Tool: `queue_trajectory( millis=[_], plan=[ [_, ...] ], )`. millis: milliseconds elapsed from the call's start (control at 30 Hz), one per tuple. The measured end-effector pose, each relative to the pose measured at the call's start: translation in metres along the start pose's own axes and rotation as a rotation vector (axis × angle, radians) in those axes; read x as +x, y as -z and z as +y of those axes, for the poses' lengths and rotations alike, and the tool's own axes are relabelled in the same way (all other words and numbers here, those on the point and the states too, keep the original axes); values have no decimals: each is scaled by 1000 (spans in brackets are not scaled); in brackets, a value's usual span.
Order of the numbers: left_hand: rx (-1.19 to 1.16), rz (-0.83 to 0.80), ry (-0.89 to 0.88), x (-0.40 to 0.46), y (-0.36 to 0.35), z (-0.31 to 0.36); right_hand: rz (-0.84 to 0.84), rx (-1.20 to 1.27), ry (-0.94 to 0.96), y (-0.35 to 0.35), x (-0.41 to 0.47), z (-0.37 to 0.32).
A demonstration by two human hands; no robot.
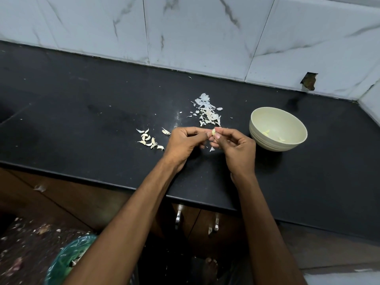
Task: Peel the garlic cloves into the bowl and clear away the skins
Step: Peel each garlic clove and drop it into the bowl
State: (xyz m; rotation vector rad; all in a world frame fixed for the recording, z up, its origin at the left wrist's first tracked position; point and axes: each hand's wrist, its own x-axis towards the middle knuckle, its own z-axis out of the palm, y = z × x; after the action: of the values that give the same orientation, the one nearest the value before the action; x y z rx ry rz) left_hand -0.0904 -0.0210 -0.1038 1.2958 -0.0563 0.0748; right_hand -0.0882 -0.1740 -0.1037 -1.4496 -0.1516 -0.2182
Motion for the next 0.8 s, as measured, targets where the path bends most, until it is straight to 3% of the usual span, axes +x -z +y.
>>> queue_trajectory(
  millis=[800],
  plan=[
    [171,102,-52,0,-8,-1,-19,-137,11,-1,2,5]
  ],
)
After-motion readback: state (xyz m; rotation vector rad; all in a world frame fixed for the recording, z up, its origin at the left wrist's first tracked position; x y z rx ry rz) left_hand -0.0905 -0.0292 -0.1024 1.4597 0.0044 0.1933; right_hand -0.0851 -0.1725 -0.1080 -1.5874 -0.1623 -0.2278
